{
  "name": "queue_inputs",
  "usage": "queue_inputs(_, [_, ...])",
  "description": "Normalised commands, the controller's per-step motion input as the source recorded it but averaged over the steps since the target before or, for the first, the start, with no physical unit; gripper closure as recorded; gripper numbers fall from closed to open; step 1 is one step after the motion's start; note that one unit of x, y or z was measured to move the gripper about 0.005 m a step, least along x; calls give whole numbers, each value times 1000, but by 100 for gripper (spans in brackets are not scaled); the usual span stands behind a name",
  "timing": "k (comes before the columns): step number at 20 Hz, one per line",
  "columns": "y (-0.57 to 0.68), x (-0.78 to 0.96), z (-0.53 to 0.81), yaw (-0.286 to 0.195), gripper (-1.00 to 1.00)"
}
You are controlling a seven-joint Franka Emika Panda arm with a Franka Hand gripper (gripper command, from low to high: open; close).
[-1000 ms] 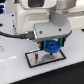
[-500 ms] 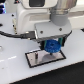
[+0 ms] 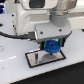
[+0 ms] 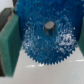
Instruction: Insert the blue gear onto the right peg, followed by the red gear
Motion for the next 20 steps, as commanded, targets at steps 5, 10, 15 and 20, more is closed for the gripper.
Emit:
queue_inputs(5, [-14,340,289,0,100])
queue_inputs(10, [0,314,358,0,100])
queue_inputs(15, [-18,249,93,0,100])
queue_inputs(20, [-59,234,-31,0,100])
